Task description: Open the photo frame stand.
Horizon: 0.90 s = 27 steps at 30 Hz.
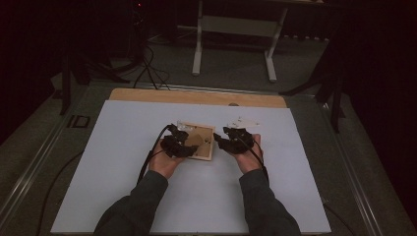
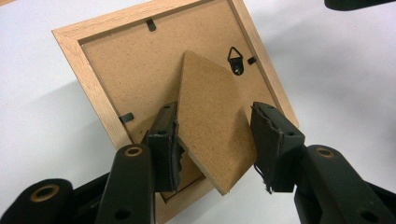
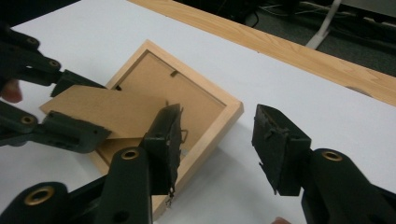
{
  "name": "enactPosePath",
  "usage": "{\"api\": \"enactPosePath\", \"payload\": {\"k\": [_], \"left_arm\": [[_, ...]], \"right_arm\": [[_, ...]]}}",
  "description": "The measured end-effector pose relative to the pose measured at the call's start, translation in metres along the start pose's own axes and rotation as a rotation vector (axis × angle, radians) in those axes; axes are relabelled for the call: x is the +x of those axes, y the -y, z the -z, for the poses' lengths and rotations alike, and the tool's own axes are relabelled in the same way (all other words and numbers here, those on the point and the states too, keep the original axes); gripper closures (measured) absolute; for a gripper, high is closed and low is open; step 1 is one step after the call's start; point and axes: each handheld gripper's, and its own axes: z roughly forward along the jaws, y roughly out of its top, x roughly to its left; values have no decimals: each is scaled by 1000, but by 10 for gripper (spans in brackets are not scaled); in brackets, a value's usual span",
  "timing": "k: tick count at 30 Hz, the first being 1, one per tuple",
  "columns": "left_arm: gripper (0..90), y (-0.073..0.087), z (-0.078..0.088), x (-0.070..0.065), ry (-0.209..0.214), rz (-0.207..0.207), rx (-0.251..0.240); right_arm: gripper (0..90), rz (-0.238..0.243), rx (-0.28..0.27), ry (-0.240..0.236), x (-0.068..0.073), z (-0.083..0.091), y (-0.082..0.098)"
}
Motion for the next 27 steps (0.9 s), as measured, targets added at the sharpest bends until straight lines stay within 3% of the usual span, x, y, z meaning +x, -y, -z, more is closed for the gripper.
{"api": "enactPosePath", "payload": {"k": [11, 20, 27], "left_arm": [[550, 6, 3, 0, -27, -16, -25], [551, 11, 5, -4, -51, -61, -43], [549, 16, 5, -6, -68, -70, -56]], "right_arm": [[499, -17, 7, -29, -4, -6, -4], [519, -20, 20, -43, -7, -12, -5], [528, -13, 40, -71, -8, -18, -2]]}}
